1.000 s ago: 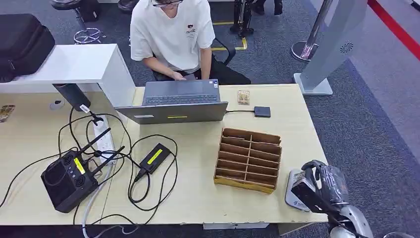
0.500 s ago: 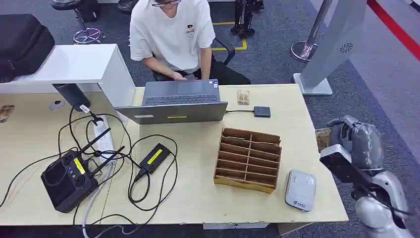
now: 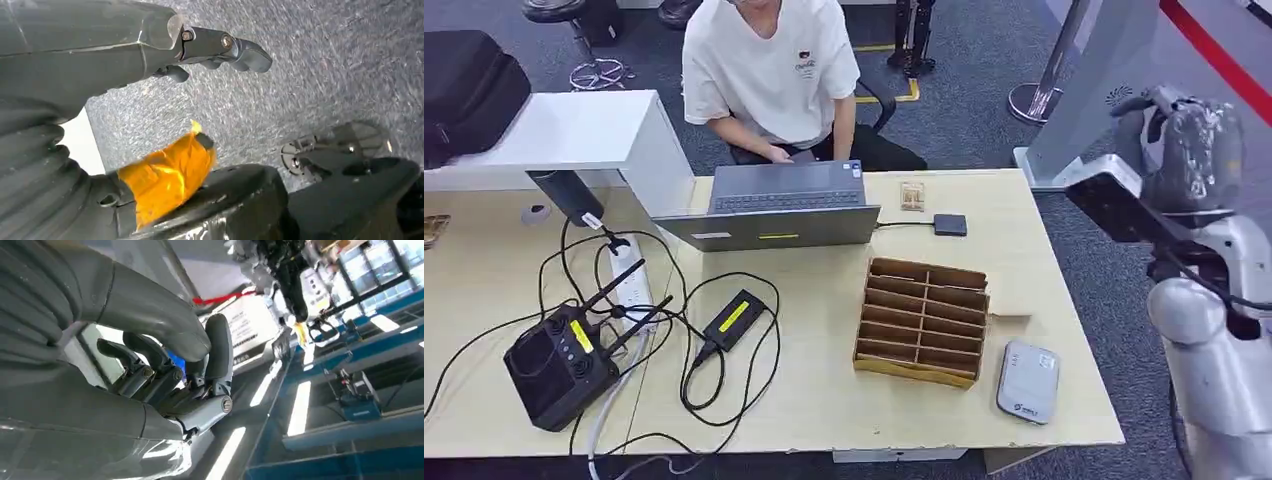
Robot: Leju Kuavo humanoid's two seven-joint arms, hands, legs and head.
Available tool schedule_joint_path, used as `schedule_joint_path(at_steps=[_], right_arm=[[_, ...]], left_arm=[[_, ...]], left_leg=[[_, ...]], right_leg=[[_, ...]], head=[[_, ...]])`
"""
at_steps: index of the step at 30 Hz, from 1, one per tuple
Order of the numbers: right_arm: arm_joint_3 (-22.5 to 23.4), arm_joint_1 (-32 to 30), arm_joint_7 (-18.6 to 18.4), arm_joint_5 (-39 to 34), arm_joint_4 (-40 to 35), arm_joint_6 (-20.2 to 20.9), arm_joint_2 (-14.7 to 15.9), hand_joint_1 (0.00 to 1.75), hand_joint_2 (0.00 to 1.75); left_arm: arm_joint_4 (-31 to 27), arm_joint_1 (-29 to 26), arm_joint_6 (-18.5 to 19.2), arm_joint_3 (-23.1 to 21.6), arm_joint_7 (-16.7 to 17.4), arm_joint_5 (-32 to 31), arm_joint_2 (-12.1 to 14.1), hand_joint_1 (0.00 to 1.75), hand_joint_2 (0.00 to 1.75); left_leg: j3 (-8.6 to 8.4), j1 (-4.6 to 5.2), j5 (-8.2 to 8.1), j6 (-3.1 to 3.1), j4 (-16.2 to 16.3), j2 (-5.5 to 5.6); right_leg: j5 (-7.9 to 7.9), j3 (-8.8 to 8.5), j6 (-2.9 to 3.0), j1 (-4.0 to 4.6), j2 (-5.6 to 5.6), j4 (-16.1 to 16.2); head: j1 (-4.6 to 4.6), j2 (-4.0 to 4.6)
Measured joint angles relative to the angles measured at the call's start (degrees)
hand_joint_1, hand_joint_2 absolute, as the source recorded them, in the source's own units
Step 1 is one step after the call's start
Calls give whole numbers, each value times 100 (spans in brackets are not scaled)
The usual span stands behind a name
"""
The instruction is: Pass the card to the sensor for recognition and then transmit it.
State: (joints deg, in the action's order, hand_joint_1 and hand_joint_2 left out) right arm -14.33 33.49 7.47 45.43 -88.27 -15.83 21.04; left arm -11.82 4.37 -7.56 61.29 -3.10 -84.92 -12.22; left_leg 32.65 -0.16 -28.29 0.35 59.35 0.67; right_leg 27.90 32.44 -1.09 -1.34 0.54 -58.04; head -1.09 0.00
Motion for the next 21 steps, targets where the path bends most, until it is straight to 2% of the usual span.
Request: schedule_joint_path(at_steps=[4, 10, 14, 20, 21], right_arm=[[-695, 804, -253, 749, 1036, -332, -474, 175, 175], [-1341, 1390, -352, 1135, 1997, -465, -1053, 175, 175], [-1571, 1550, -389, 1216, 2224, -465, -1278, 175, 175], [-1699, 1637, -430, 1216, 2353, -461, -1394, 175, 175], [-1713, 1650, -439, 1212, 2364, -461, -1396, 0, 175]], left_arm=[[0, 3, 94, -83, 7, -48, 9, 0, 175], [0, 3, 118, -131, 42, -81, 9, 0, 175], [0, 2, 118, -155, 72, -81, 9, 0, 175], [0, 0, 118, -175, 74, -85, 9, 0, 175], [0, 0, 118, -179, 74, -85, 9, 0, 175]], left_leg=[[1, -4, 14, 8, 0, 10], [5, -6, 15, 9, 0, 15], [11, -6, 15, 9, 0, 19], [14, -4, 15, 9, 2, 23], [13, -4, 15, 9, 2, 23]], right_leg=[[-7, 2, 3, 3, -7, -5], [-7, 5, 4, 5, -13, -8], [-7, 8, 4, 4, -18, -6], [-8, 8, 3, 3, -22, -4], [-8, 8, 3, 3, -22, -4]], head=[[-2, 0], [-2, 0], [-2, 0], [0, 0], [0, 0]])
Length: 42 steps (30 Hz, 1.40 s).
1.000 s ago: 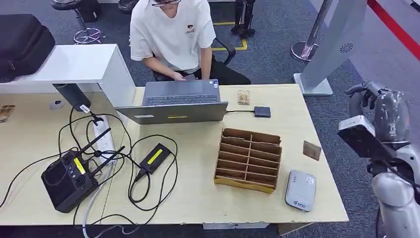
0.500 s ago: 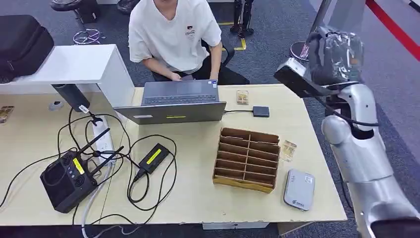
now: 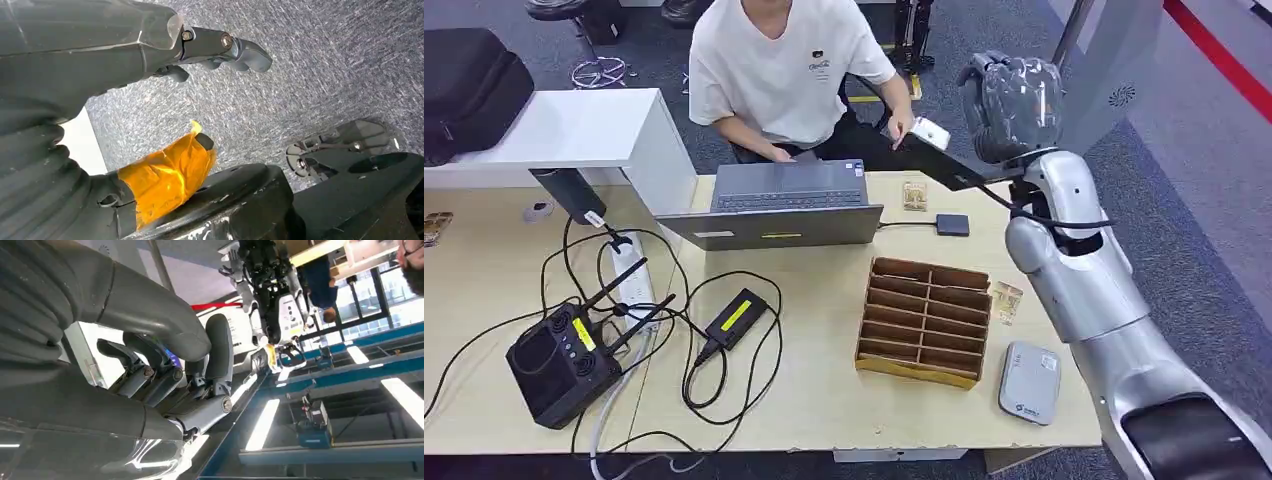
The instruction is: Pass the card to the sensor for recognition and then transmit it.
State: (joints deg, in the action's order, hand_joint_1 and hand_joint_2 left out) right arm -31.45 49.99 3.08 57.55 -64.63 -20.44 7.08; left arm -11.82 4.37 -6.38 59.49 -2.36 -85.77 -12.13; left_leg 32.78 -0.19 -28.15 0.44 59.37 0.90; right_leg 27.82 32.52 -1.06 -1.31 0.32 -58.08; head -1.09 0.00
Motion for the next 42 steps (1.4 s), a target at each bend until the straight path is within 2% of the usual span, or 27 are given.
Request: schedule_joint_path(at_steps=[4, 18, 27, 39, 41, 42], right_arm=[[4, 19, -22, -153, 4, -2, 7, 0, 175], [273, -146, 44, -461, -92, -57, 319, 0, 175], [726, -805, 328, -890, -733, -210, 726, 0, 175], [806, -964, 370, -936, -882, -247, 789, 0, 175], [926, -1211, 452, -1005, -1144, -280, 872, 0, 175], [1087, -1544, 555, -1086, -1448, -330, 975, 0, 175]], left_arm=[[0, -2, 107, -15, -13, 15, 6, 0, 175], [0, -12, -9, -17, 61, 98, 17, 0, 175], [0, -22, -17, -15, 146, 214, 17, 0, 175], [0, -22, -30, -13, 149, 236, 17, 0, 175], [0, -23, -37, -9, 155, 267, 17, 0, 175], [0, -22, -63, 9, 184, 319, 17, 0, 175]], left_leg=[[-1, 0, 0, 0, 2, -1], [-1, 0, 0, 0, 2, 0], [0, 0, -2, -2, 3, 3], [1, 0, -3, -2, 3, 3], [1, 0, -3, -2, 3, 4], [1, 0, -5, -2, 2, 5]], right_leg=[[0, 1, 0, 0, 1, 1], [0, 6, 0, 0, 1, 2], [0, 6, 0, 0, -3, 5], [0, 6, 0, 0, -3, 6], [0, 6, -1, 0, -4, 6], [1, 6, -1, 1, -5, 7]], head=[[0, 0], [-2, 0], [-2, 0], [-2, 0], [-2, 0], [-2, 0]])
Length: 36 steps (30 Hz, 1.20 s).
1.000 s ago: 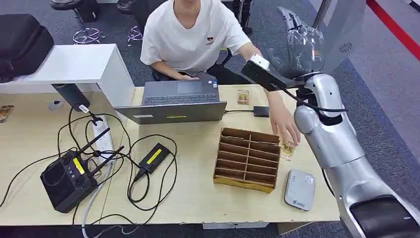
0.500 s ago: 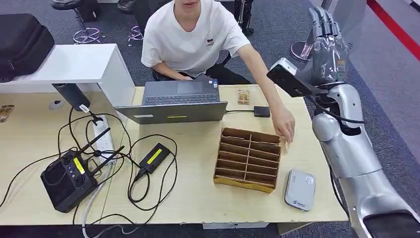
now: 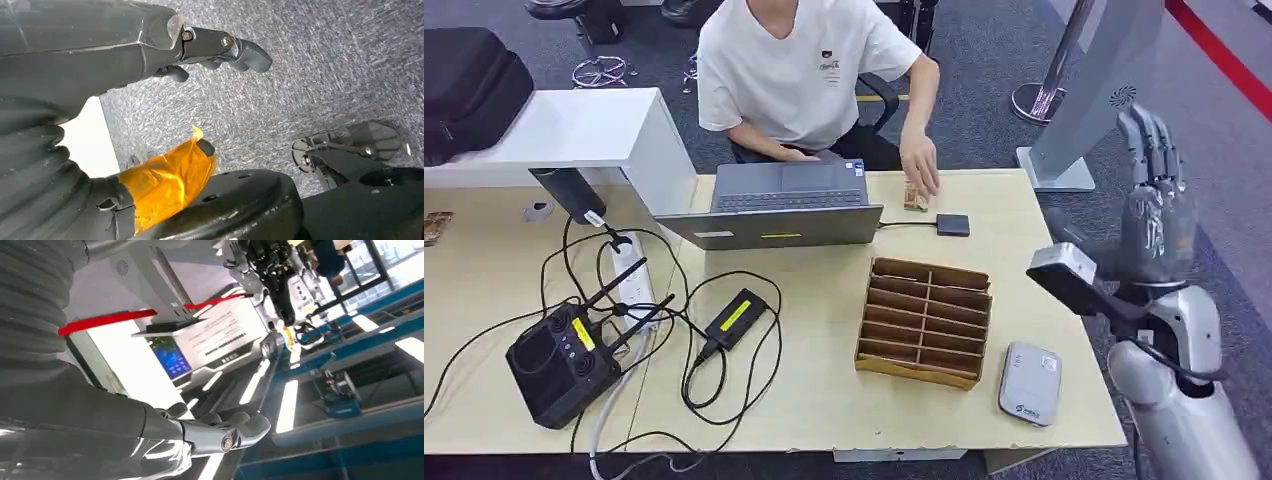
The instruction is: Pass the card to the sensor for recognition and then transmit it.
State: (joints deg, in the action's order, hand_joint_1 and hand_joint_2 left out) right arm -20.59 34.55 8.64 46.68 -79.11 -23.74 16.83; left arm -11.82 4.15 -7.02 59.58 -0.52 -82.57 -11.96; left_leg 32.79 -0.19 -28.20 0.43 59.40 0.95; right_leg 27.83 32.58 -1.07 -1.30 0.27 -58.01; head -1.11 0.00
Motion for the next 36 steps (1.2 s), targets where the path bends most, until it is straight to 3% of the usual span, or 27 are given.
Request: schedule_joint_path(at_steps=[3, 5, 10, 11, 14, 15, 23, 29, 36], right_arm=[[660, -1735, 404, -19, -1528, -199, 343, 0, 175], [1010, -3136, 671, 140, -2695, -415, 404, 0, 175], [1082, -3960, 785, 367, -3301, -511, 404, 0, 175], [1082, -4095, 795, 387, -3379, -531, 404, 0, 175], [1071, -4388, 846, 527, -3575, -538, 402, 0, 175], [1057, -4454, 852, 580, -3610, -549, 400, 0, 175], [616, -4749, 800, 835, -3641, -651, 330, 0, 175], [-218, -4826, 490, 1209, -3497, -924, 260, 0, 175], [-1336, -4767, 234, 1145, -3092, -1134, 131, 0, 175]], left_arm=[[0, -3, -81, 144, 50, 166, -2, 0, 175], [0, -6, -256, 269, 103, 280, -2, 0, 175], [0, -4, -382, 323, 96, 308, -7, 0, 175], [0, -1, -387, 332, 90, 317, -7, 0, 0], [0, -1, -433, 365, 90, 321, -15, 0, 0], [0, -1, -437, 365, 90, 321, -20, 0, 175], [0, 3, -435, 382, 109, 339, -37, 0, 175], [0, 11, -446, 389, 179, 339, -57, 0, 175], [0, 15, -494, 389, 299, 347, -79, 0, 175]], left_leg=[[4, -1, -7, -3, -1, 3], [8, -1, -12, -1, -4, 3], [8, -1, -12, -1, -5, 2], [8, -1, -12, -1, -5, 2], [8, 0, -12, -1, -5, 0], [8, 0, -11, -1, -5, 0], [7, -1, -11, -1, -5, 0], [7, -2, -11, -1, -8, 0], [7, -2, -11, -1, -9, 0]], right_leg=[[7, 2, -3, 1, -7, 4], [10, 3, 1, 1, -6, 3], [14, 3, -3, 0, -6, 3], [14, 3, -3, 0, -7, 3], [14, 2, -3, 0, -6, 3], [13, 2, -3, 0, -6, 3], [13, 2, -3, 0, -5, 3], [14, 3, -2, 1, -4, 3], [15, 2, -1, 1, -4, 3]], head=[[2, 0], [2, 0], [0, 0], [2, 0], [2, 0], [0, 0], [0, 0], [2, 0], [0, 0]])
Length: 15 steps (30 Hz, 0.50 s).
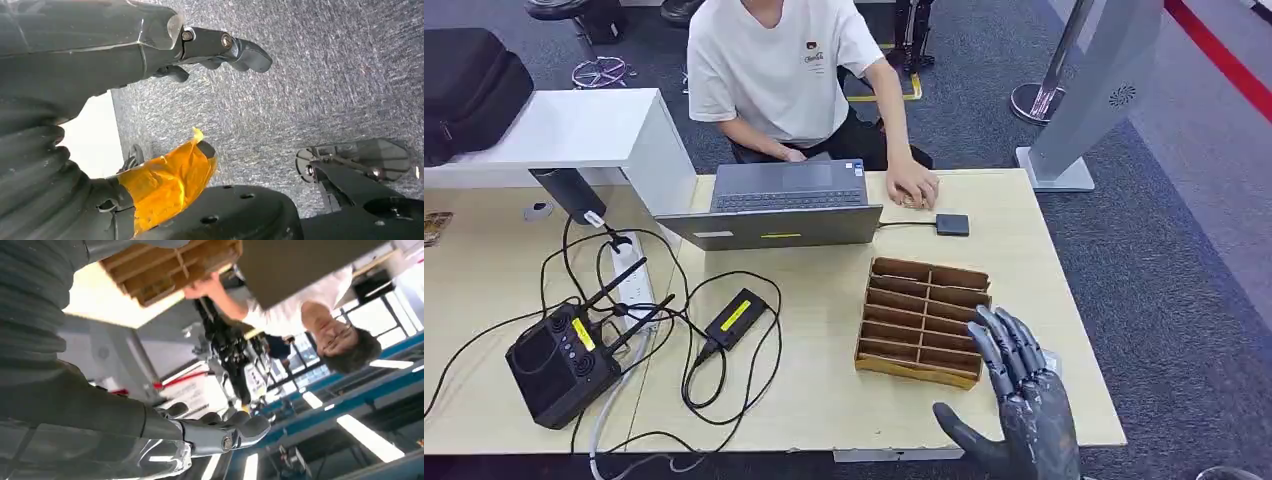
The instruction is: Pass the card to the sensor for recognition and then transmit it.
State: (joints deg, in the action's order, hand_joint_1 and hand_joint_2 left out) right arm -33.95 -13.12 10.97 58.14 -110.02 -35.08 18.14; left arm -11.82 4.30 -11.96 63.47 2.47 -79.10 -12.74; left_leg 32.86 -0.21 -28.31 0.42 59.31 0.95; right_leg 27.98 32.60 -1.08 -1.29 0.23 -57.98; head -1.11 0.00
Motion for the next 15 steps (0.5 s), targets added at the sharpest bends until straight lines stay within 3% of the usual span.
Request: schedule_joint_path(at_steps=[7, 15], right_arm=[[-782, 277, -89, -653, 693, -118, -181, 0, 175], [-1153, 602, 50, -961, 1581, -236, -359, 0, 175]], left_arm=[[0, 2, 4, 0, 37, -2, -33, 0, 175], [0, 7, 9, 0, 61, -9, -63, 0, 175]], left_leg=[[-1, 0, 0, 0, 0, -1], [-1, 0, 1, 1, 0, -1]], right_leg=[[0, 0, 0, 0, 1, 0], [0, 0, 0, 0, 2, 0]], head=[[2, 0], [2, 0]])
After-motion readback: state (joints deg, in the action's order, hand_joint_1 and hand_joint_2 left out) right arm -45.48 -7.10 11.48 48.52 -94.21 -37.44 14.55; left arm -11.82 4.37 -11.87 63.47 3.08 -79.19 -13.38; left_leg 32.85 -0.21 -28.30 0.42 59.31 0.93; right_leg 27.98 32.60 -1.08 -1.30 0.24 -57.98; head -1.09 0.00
